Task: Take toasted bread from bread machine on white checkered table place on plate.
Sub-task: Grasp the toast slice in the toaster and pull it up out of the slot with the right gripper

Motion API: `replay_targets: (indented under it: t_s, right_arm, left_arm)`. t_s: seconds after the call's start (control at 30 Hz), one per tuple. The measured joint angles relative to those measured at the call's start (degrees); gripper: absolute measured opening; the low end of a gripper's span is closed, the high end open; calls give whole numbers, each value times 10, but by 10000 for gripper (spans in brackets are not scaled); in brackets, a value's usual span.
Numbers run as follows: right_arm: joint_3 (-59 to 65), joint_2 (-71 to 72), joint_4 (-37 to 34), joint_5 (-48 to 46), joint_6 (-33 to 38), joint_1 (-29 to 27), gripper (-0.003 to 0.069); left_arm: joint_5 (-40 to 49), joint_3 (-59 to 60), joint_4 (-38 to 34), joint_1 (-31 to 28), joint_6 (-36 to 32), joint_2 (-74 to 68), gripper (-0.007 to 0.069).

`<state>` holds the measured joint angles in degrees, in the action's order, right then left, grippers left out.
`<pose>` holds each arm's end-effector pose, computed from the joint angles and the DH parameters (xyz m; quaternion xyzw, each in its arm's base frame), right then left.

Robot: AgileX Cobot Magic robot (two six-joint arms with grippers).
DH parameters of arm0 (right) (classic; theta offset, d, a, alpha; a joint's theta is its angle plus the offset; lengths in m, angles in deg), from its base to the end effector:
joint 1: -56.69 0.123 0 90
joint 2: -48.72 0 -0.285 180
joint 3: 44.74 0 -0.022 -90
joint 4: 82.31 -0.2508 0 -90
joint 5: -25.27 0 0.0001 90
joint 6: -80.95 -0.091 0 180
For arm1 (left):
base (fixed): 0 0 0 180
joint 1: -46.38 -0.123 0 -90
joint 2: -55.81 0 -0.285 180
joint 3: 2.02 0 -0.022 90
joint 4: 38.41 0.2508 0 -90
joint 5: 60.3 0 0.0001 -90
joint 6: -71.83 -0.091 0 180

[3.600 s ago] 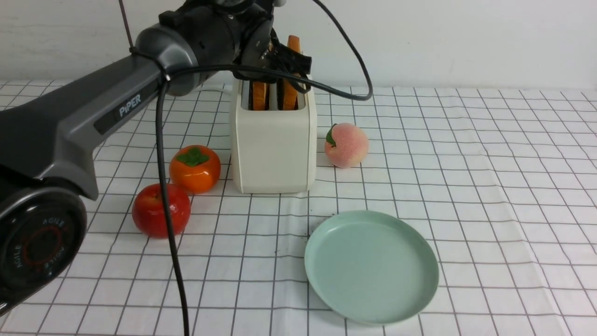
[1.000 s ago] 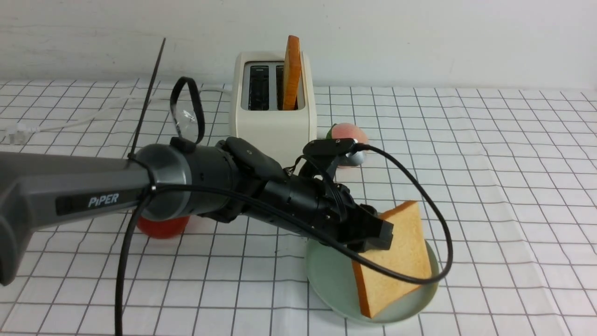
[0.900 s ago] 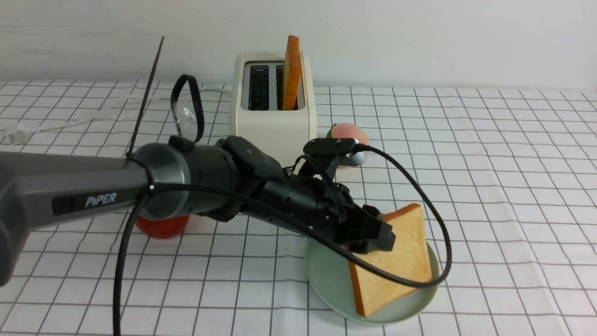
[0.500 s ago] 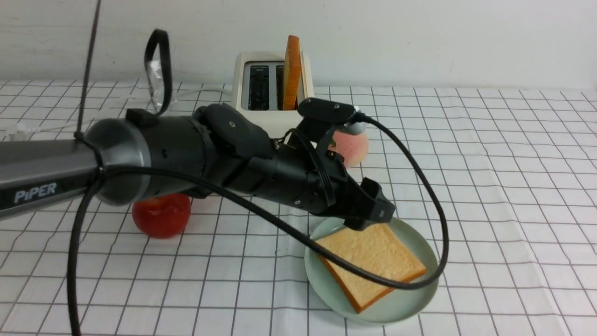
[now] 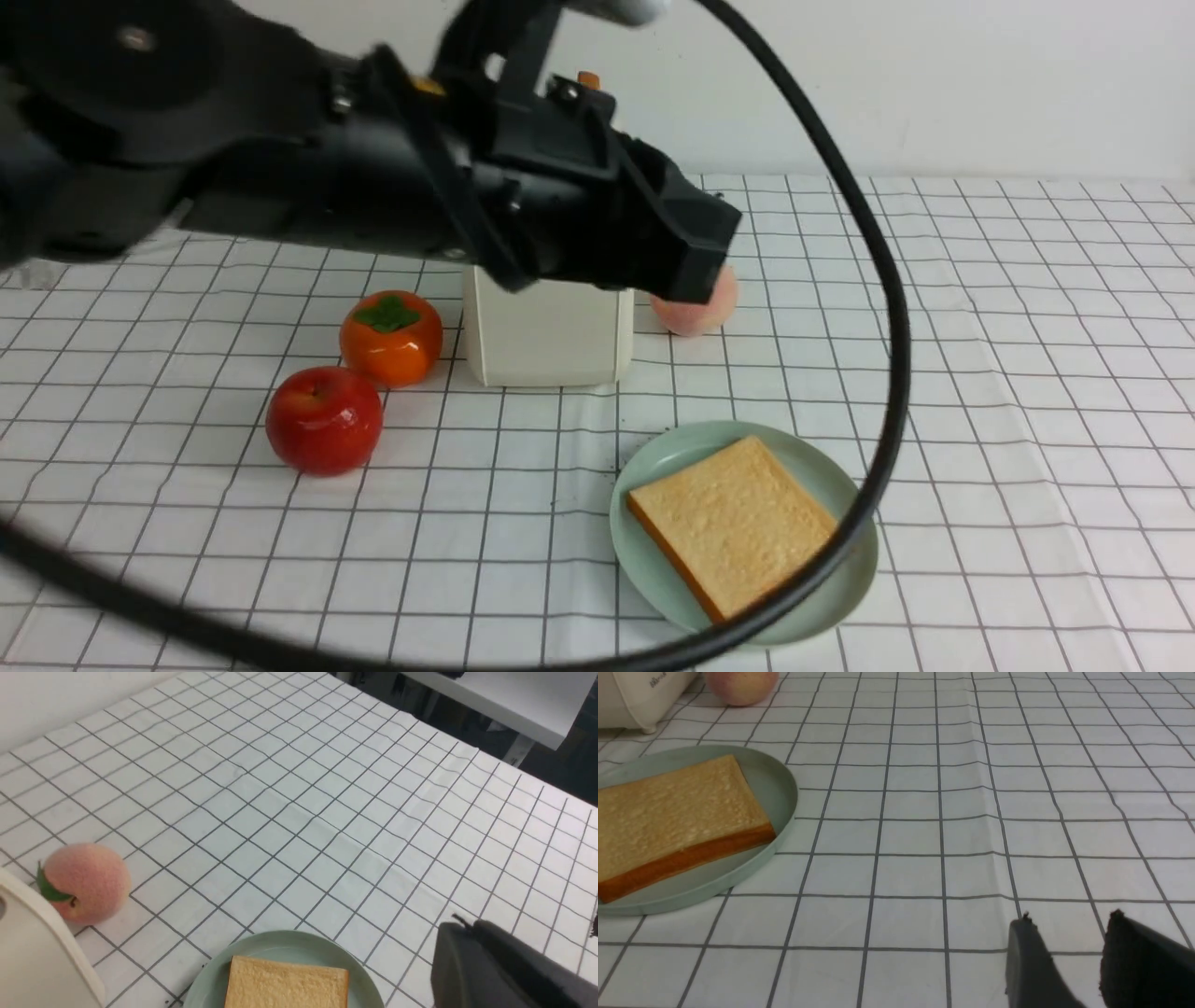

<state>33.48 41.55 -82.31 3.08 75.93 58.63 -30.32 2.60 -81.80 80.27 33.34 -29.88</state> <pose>0.0521 0.0018 0.1731 0.0217 0.8066 0.0359 0.5897 0.2383 -0.1978 0.3943 0.3259 0.7601 -0.3008 0.4750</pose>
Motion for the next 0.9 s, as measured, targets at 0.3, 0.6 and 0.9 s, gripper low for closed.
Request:
replay_targets:
  t_s: [0.3,0.6,0.9]
  right_arm:
    - [0,0,0,0,0,0,240]
    - [0,0,0,0,0,0,240]
    - [0,0,8,8,-1,0,240]
  left_arm:
    - [67,58,413,0,423,169,-13]
    - [6,235,614,0,661,338,-13]
    - [-59,334,632,0,680,531,-13]
